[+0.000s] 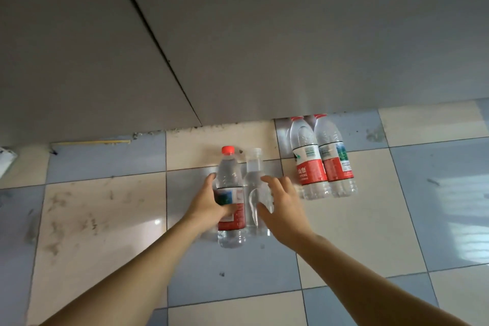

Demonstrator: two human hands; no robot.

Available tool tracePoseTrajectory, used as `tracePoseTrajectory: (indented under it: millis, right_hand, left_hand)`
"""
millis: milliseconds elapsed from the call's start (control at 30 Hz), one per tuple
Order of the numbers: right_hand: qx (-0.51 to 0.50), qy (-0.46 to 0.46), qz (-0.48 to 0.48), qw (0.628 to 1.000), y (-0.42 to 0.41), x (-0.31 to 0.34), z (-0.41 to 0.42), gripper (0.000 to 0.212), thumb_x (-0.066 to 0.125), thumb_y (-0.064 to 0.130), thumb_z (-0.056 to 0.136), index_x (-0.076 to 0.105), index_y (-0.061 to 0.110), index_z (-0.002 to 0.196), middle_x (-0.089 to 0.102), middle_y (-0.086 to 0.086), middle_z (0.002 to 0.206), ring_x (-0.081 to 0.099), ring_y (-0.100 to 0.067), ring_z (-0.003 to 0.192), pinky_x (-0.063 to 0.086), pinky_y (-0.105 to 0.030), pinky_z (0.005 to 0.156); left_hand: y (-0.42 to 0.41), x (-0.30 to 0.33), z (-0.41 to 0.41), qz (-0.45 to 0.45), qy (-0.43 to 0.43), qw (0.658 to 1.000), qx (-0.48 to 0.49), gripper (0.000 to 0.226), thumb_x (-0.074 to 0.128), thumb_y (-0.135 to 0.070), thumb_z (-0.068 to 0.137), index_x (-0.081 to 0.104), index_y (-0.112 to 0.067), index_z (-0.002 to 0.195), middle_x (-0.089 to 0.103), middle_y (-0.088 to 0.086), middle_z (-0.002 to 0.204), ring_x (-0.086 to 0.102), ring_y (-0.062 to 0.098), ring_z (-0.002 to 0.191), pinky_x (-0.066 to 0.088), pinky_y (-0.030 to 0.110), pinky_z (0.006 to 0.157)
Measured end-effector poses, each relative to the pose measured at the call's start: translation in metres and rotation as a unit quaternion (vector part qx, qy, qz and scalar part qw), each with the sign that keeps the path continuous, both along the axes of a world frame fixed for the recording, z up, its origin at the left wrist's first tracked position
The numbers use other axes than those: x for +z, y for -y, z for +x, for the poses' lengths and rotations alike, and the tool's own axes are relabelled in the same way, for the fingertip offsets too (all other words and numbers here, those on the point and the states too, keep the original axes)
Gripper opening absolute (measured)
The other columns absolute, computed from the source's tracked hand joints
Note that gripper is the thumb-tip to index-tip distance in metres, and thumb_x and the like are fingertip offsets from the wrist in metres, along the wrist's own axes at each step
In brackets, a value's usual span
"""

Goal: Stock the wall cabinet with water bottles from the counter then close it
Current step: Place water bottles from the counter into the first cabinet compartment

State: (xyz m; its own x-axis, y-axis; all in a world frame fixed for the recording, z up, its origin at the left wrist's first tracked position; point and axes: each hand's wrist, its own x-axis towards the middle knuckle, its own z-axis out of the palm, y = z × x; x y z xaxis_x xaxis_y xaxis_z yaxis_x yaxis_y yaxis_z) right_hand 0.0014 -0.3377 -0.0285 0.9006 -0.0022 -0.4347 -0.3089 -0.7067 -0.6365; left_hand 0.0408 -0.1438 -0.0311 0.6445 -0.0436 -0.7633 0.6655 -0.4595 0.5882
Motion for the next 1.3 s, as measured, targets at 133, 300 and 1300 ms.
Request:
tracePoseTrajectory:
  millis: [133,300,1300]
  right_hand:
    - [-0.069,-0.032,0.034,0.997,-0.014,-0.002,0.032,0.058,0.068,0.036,0.093,0.046,0.023,0.145,0.051,0.000,0.130,0.055,-0.016,0.113,0.050,-0.034,0.098]
    - [-0.111,-0.133,0.096,0.980,-0.033,-0.013,0.075,0.071,0.067,0.042,0.093,0.036,0.019,0.153,0.066,0.004,0.109,0.061,-0.007,0.085,0.045,-0.019,0.068]
    - [-0.048,0.043,0.168,0.984,-0.034,0.055,0.057,0.067,0.089,0.020,0.075,0.052,0.029,0.130,0.059,0.010,0.126,0.058,-0.009,0.114,0.049,-0.024,0.094]
  left_hand:
    - [-0.015,0.006,0.008,0.028,0.053,0.998,0.006,0.081,0.079,-0.039,0.084,0.034,-0.030,0.152,0.057,-0.005,0.135,0.058,0.017,0.118,0.051,0.036,0.094]
    - [-0.007,0.003,0.031,0.085,0.094,0.992,0.026,0.061,0.075,-0.035,0.089,0.048,-0.019,0.142,0.059,0.001,0.136,0.060,0.022,0.114,0.054,0.037,0.087]
    - [-0.035,0.067,0.001,0.024,0.387,0.922,0.021,0.054,0.087,-0.013,0.077,0.056,-0.026,0.119,0.054,-0.011,0.120,0.054,0.007,0.115,0.043,0.013,0.095]
